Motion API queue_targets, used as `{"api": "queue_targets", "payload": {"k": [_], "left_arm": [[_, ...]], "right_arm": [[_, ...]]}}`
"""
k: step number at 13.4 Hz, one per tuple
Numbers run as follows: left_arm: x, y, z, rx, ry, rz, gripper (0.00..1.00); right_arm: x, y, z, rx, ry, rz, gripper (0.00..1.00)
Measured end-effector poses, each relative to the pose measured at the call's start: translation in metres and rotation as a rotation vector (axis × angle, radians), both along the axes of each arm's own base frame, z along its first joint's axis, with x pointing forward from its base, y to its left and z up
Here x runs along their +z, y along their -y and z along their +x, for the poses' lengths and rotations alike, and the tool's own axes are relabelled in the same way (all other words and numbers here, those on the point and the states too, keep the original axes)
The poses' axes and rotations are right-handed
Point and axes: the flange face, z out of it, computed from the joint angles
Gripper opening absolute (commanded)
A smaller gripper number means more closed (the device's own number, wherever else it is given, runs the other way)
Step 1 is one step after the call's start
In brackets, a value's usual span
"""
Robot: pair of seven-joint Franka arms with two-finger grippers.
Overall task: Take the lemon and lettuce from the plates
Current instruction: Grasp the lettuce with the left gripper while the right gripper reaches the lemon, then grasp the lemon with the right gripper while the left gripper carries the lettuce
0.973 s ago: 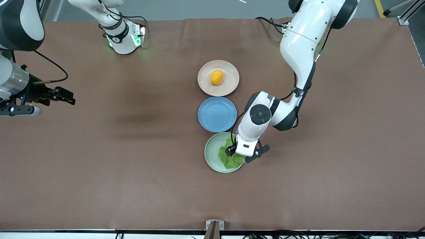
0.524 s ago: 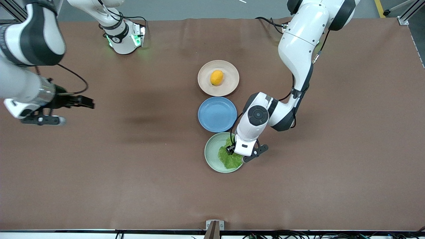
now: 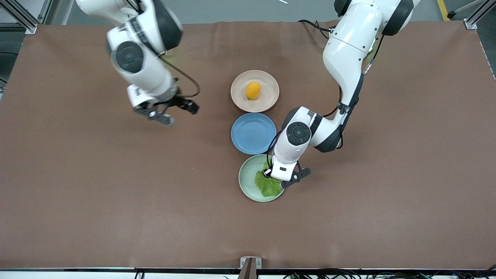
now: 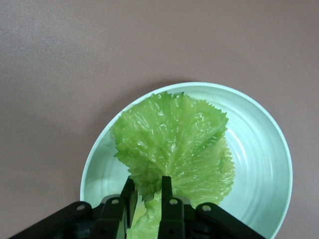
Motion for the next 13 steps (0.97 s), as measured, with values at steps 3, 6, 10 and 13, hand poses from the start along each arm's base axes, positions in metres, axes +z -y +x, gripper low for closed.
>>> {"api": "queue_targets", "payload": {"k": [3,6,10,13], "left_arm": [[0.002,0.001,0.001,0.004,0.002,-0.003,0.02],[0.016,0.005,0.005,0.027,0.023,-0.022,0.02],[0.089,0.004,0.017,0.044,0.104,-0.079,0.02],[0.159,-0.036,0.024,0.069,0.108,-0.071,0.01]], "right_arm": [[-0.055,-0.082,-0.059,-0.092,0.039,0.006,1.0],[-0.119,-0.143,-0.107,-0.115,0.057,0.011,1.0],[-0.171,-0.172,-0.143,-0.089,0.057,-0.002,1.0],[-0.179,-0.181,-0.152,-0.074,0.069,0.011,1.0]]}}
